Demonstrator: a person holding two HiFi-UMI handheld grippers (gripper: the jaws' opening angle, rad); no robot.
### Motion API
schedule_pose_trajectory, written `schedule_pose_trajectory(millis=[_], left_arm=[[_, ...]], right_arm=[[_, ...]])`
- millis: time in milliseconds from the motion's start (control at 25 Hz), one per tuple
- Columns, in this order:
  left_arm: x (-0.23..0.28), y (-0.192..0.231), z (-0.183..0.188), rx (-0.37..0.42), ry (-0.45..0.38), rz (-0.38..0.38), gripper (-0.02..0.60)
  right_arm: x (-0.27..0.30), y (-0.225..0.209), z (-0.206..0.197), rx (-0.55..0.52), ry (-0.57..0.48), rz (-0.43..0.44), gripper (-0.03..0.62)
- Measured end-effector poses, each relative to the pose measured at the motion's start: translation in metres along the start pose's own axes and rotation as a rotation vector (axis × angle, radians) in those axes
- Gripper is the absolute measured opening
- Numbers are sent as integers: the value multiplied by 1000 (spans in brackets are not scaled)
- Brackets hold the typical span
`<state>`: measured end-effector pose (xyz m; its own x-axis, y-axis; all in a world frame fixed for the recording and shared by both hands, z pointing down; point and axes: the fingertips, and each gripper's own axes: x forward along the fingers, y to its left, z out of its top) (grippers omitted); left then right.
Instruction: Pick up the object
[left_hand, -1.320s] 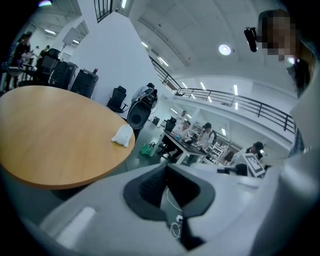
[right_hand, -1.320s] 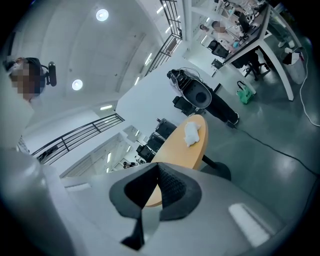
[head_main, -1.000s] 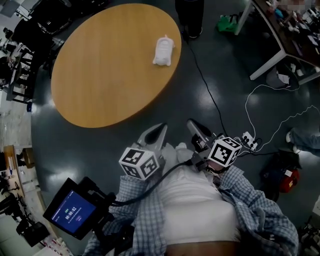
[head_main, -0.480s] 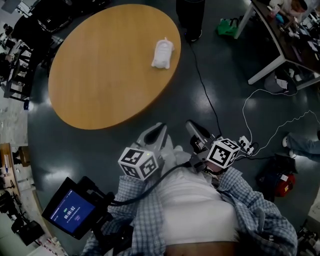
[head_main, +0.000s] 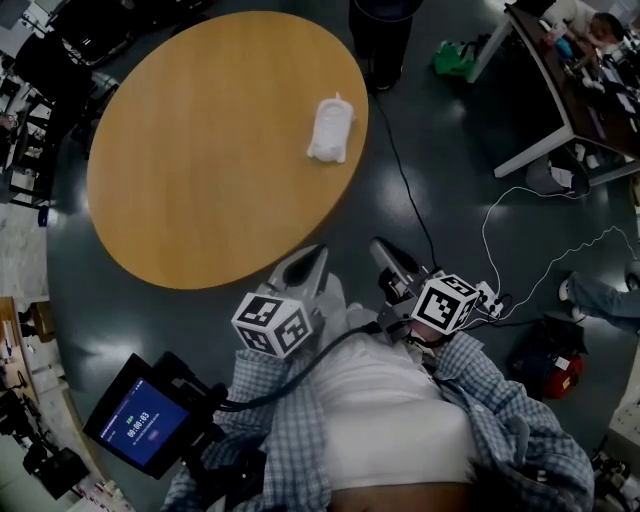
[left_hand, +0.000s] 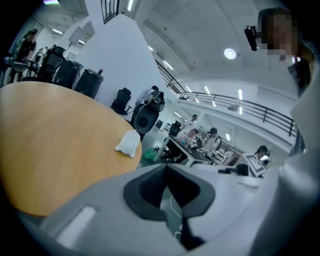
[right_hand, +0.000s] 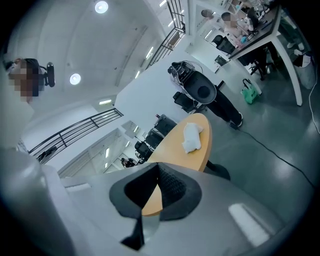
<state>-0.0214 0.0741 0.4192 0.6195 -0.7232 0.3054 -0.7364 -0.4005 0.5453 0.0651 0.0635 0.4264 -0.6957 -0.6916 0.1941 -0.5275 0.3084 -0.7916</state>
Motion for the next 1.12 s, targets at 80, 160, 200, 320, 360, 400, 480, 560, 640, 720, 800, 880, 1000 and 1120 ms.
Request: schedule_pose_trajectory(millis=[80, 160, 200, 320, 360, 400, 480, 560, 640, 720, 800, 880, 1000, 1120], left_arm=[[5, 13, 11, -8, 3, 3, 3], [11, 28, 20, -17, 7, 7, 3], [13, 35, 23, -21, 11, 8, 3], [21, 53, 30, -36, 29, 7, 3], [24, 57, 32, -40, 33, 4, 3], [27, 61, 35, -44, 37, 1, 3], [32, 69, 39, -54, 45, -6, 3], [39, 83, 42, -68, 59, -11, 3], [47, 101, 43, -78, 77, -11, 3], [53, 109, 44, -85, 89, -9, 3], [55, 111, 45, -93, 96, -2, 4], [57, 111, 43, -101, 106, 5, 3], [61, 110, 42, -108, 122, 20, 3], [63, 112, 44, -113, 127, 41, 3]], right_arm=[[16, -2, 6, 6, 1, -8, 6], [32, -5, 11, 13, 3, -21, 6], [40, -7, 13, 16, 4, -29, 6], [57, -14, 17, 26, 6, -49, 6], [62, -16, 18, 30, 6, -56, 6], [67, -18, 19, 34, 5, -66, 6], [78, -22, 22, 43, 6, -91, 6], [93, -28, 23, 48, 10, -108, 6], [110, -37, 26, 51, 12, -123, 6], [116, -43, 31, 50, 10, -142, 6], [116, -49, 37, 48, 6, -159, 6], [116, -56, 40, 49, 9, -175, 6], [117, -67, 47, 49, 23, -196, 6], [124, -81, 54, 43, 36, -218, 6]])
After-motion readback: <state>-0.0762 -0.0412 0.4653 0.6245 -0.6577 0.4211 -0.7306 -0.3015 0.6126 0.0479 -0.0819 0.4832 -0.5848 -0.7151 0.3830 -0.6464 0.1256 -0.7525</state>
